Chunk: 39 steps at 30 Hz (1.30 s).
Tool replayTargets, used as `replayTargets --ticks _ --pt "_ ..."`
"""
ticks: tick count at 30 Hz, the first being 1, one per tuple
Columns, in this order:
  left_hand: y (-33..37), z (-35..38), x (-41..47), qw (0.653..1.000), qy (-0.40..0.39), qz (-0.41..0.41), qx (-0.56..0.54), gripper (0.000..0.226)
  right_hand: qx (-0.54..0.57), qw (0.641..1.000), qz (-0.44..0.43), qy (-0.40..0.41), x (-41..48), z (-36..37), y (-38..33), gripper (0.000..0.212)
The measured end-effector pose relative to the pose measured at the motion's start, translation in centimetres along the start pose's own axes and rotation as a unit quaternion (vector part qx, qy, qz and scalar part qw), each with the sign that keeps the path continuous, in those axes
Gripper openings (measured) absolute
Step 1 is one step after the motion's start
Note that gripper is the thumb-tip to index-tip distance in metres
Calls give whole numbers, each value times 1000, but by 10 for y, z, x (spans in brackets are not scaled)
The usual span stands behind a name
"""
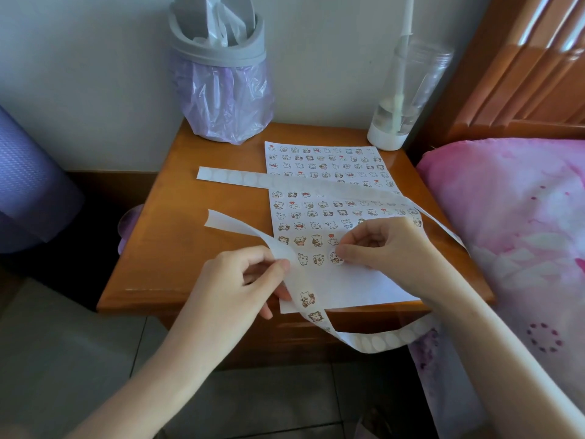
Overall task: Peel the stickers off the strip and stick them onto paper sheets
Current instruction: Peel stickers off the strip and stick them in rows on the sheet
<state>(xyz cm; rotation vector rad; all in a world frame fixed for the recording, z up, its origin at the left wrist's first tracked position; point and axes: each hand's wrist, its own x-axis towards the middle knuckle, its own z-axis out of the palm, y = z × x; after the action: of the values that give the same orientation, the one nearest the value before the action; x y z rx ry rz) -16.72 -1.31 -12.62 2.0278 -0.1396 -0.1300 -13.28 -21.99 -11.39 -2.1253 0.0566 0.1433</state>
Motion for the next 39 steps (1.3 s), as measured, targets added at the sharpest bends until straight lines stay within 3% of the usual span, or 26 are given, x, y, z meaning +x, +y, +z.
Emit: replayTargets --ticks 17,24,28,32,39 --pt "-3 0 2 1000 -3 -5 17 19 -67 997 -44 9 -2 4 4 6" --pt "-2 0 2 1000 2 -1 24 19 -57 998 -19 21 4 5 8 36" --pt "-2 1 2 1000 3 -2 28 19 -118 991 -36 45 3 13 8 42" --pt "-2 1 2 999 2 0 35 20 -133 990 -33 24 4 13 7 36" --pt "-2 0 2 999 -1 -5 36 19 -59 997 -30 -31 8 1 12 22"
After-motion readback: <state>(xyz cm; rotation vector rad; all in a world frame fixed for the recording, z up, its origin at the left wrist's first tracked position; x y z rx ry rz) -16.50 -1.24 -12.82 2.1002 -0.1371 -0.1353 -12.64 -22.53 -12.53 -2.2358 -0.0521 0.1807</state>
